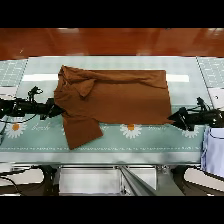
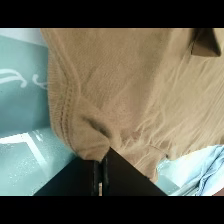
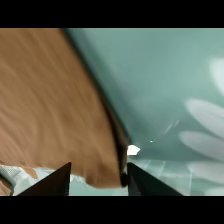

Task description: Fold the shirts.

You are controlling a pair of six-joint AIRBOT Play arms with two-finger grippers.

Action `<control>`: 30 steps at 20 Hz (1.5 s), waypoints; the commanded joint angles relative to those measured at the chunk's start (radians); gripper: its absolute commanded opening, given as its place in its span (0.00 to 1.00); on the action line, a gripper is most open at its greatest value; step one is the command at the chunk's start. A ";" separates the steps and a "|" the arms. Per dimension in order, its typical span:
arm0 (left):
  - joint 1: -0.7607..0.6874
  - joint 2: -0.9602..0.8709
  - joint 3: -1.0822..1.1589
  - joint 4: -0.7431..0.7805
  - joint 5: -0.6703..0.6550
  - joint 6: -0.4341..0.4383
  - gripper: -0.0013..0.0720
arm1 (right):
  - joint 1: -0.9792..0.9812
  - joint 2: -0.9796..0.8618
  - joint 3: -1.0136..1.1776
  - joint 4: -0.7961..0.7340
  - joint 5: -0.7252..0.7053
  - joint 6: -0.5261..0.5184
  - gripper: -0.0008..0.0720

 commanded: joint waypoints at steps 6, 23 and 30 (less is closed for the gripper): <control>0.015 0.013 0.006 -0.005 -0.008 0.007 0.05 | 0.155 -0.066 0.132 0.064 -0.016 -0.067 0.05; 0.172 0.678 0.888 -0.237 0.088 -0.042 0.05 | 0.153 0.415 1.321 -0.089 0.105 0.081 0.05; 0.039 1.009 0.888 0.183 0.085 -0.188 0.05 | 0.156 0.713 1.320 -0.365 0.214 0.119 0.05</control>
